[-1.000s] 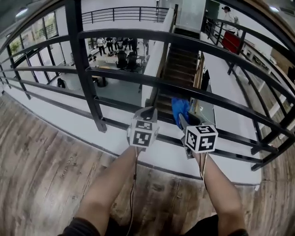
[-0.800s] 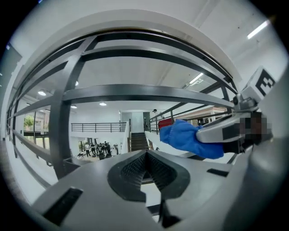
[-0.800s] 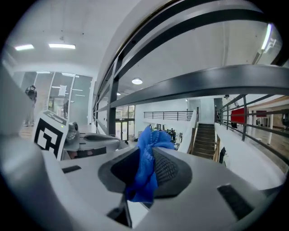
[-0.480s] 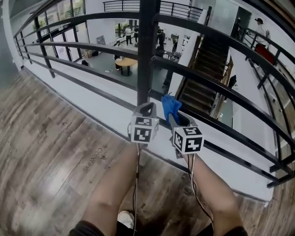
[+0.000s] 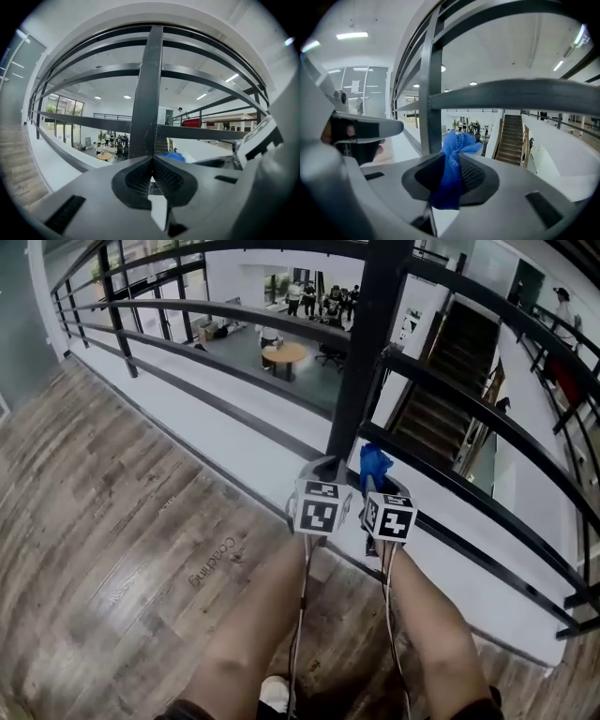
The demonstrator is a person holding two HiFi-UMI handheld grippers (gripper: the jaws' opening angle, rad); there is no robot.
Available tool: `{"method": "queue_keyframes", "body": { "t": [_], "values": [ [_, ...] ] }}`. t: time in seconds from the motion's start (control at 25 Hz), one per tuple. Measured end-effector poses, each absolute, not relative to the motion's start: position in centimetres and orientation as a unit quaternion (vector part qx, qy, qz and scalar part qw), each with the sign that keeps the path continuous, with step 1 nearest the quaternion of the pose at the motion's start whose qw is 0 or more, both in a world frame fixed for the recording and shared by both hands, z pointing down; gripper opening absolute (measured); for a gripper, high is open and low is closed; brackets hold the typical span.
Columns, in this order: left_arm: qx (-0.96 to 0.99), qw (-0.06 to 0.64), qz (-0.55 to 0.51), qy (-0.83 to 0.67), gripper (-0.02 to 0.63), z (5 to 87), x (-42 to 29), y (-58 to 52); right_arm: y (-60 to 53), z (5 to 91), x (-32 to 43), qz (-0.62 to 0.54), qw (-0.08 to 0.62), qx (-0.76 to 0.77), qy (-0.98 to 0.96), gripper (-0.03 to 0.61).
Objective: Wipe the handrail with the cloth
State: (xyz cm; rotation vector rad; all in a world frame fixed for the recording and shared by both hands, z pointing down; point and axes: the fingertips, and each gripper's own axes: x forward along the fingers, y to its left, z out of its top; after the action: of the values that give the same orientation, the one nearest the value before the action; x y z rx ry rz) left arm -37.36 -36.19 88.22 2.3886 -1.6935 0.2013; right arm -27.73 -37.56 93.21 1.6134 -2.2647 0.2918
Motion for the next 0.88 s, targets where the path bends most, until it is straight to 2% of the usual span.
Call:
{"method": "queue_keyframes", "body": {
  "t": [0.36, 0.88],
  "values": [
    [0.816, 0.114, 0.075, -0.562, 0.005, 90.1, -34.4, -36.3, -40.2, 97.3, -28.8, 0.137, 0.215, 0.564, -0.785, 0.095],
    [0.806, 0.118, 0.123, -0.567, 0.005, 92.7, -33.8, -36.6, -38.3, 98.2, -22.1, 0.173, 0.208, 0.577, -0.771, 0.094]
  ]
}}
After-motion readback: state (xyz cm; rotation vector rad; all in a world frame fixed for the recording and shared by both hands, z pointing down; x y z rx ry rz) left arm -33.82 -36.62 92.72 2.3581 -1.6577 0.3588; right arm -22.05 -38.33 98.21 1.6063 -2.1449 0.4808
